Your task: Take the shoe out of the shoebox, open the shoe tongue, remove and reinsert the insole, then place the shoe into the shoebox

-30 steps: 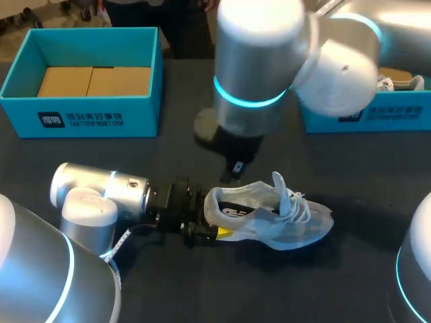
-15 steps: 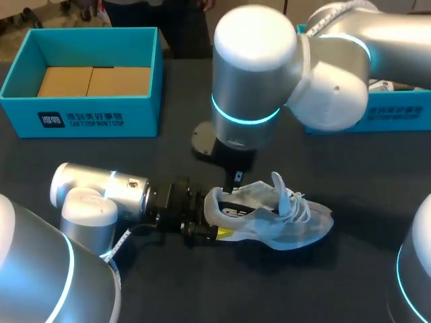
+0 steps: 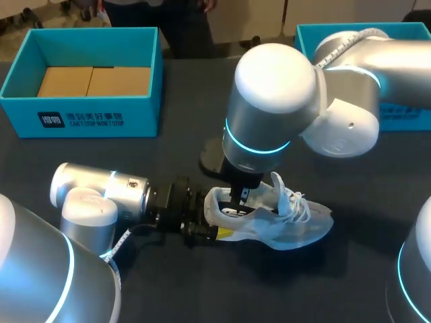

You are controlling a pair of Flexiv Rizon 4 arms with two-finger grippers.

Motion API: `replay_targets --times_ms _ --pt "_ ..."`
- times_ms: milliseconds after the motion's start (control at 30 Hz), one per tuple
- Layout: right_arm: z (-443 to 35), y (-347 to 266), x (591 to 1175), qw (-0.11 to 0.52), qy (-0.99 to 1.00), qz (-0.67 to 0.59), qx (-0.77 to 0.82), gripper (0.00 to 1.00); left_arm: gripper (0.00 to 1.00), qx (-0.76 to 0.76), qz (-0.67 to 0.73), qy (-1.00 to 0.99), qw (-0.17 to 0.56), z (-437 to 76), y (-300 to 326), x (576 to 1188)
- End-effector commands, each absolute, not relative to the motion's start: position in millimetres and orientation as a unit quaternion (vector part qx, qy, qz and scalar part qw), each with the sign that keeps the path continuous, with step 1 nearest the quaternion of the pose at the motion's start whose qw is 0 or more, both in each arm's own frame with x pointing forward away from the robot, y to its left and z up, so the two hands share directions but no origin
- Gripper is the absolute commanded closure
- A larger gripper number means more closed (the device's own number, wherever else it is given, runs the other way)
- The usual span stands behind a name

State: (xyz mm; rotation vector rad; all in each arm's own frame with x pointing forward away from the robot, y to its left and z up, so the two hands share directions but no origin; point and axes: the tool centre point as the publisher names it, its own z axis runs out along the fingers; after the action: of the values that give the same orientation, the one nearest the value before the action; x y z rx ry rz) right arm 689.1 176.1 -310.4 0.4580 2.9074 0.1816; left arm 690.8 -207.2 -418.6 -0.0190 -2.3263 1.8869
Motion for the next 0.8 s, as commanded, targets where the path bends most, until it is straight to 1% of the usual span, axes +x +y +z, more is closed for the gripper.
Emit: replay_targets --times_ms 33,233,533,667,800 --pt "-341 180 704 0.077 0.984 0.062 0.147 1.00 1.00 -0.007 0.627 -0.775 0.074 -418 -208 691" --pt "-356 183 712 0.062 0.989 0.044 0.127 1.00 1.00 -0.007 0.627 -0.775 0.074 -418 -208 691" --pt "-377 183 704 0.050 0.993 0.042 0.101 1.00 1.00 -0.007 0.627 -0.775 0.074 -418 -208 691" --pt "-387 175 701 0.040 0.993 0.039 0.104 1.00 1.00 -0.007 0.627 -0.775 0.074 -418 -208 691" --pt "-388 163 696 0.043 0.991 0.033 0.119 1.00 1.00 -0.007 0.627 -0.775 0.074 -418 -208 691"
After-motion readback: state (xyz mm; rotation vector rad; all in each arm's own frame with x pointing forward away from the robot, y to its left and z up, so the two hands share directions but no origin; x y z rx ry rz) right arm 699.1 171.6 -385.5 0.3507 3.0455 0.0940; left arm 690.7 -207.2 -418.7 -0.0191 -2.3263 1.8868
